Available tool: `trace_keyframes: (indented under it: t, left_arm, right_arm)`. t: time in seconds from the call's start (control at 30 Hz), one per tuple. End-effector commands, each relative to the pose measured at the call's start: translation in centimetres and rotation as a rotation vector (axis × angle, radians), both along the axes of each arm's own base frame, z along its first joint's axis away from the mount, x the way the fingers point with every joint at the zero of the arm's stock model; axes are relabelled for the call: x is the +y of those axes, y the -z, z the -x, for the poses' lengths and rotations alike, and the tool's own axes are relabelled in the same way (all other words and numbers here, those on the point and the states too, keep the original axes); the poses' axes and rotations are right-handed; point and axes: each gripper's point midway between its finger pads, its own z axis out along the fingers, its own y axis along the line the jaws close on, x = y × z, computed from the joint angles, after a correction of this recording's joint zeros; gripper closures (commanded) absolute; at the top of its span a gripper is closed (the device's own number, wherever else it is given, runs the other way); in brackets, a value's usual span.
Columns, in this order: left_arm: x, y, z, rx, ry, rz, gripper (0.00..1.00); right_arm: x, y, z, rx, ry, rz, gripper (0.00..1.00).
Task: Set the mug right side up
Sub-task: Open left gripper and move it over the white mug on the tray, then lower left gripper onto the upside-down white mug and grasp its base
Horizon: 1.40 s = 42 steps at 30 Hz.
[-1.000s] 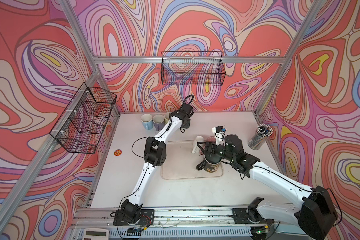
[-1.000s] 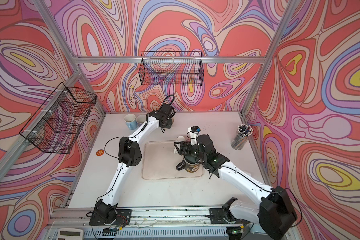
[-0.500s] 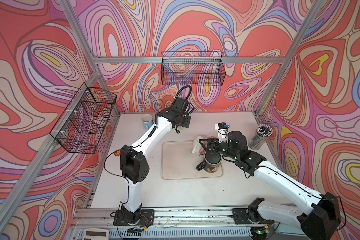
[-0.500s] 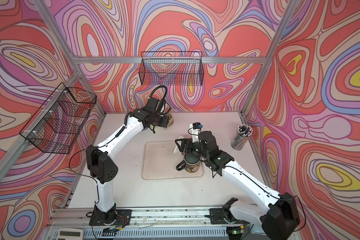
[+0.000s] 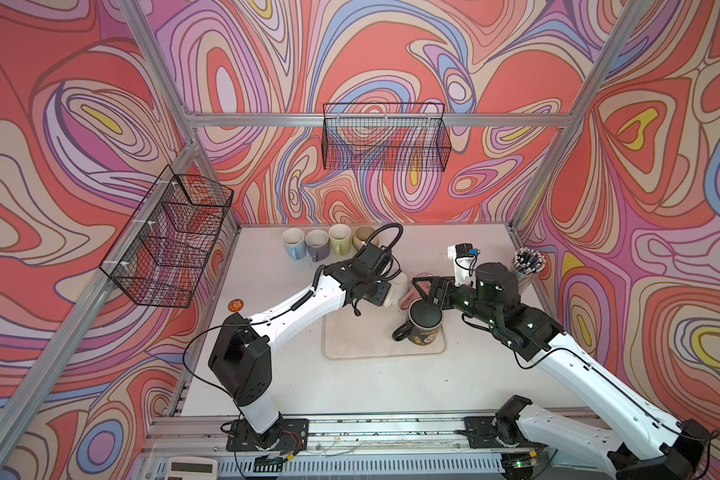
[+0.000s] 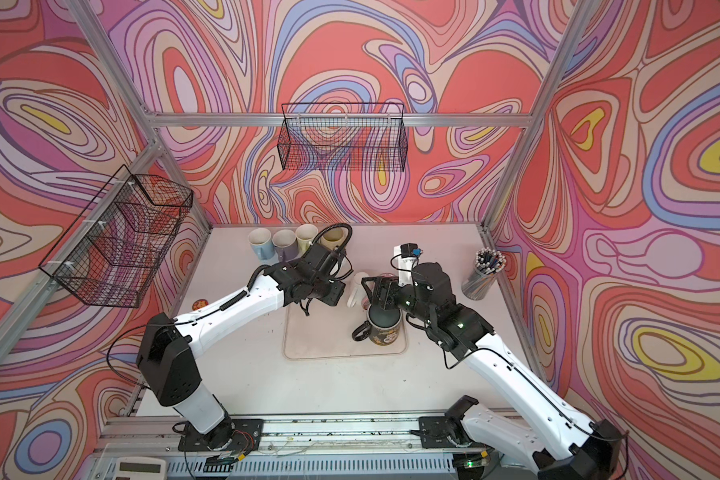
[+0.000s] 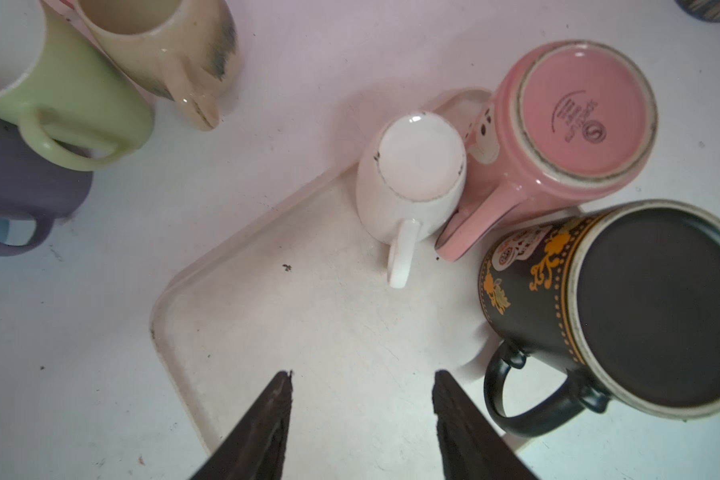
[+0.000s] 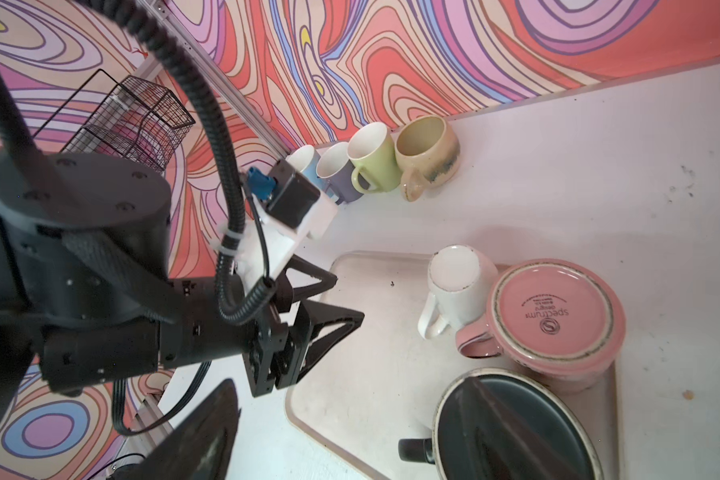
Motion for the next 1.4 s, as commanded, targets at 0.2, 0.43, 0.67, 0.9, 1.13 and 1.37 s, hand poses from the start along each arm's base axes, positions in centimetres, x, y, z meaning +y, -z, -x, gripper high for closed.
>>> trace_keyframes:
  t: [0.2,0.43,0.67,0.9,1.13,1.37]
  left_arm:
    - [-1.4,1.0,0.4,-0.033,0.022,0.061,0.38]
    - [-3.3,2.3,-0.9,-0.025,0.035,0.08,0.37]
    - [-4.7,3.7,-2.1,-0.018,0.045,0.07,0.37]
    - [-5.6,5.0,-3.4,-0.01,0.057,0.034,0.39]
    - [-6.1,6.2,-4.2,0.014,0.042,0.007,0.45]
    - [-5.9,6.3,-4.3,0.025,0.039,-0.02,0.53]
  right_arm:
    - [-1.3,1.6,0.4,0.074,0.058,0.034,0.14]
    - [-2.2,2.4,0.0,0.09,0.103,0.087,0.14]
    - [-4.2,5.2,-1.4,0.174,0.217,0.214,0.14]
    - [-4.2,5.5,-1.7,0.18,0.208,0.198,0.14]
    - [-3.7,5.7,-1.9,0.187,0.184,0.192,0.14]
    - [-2.8,4.9,-2.8,0.168,0.165,0.171,0.14]
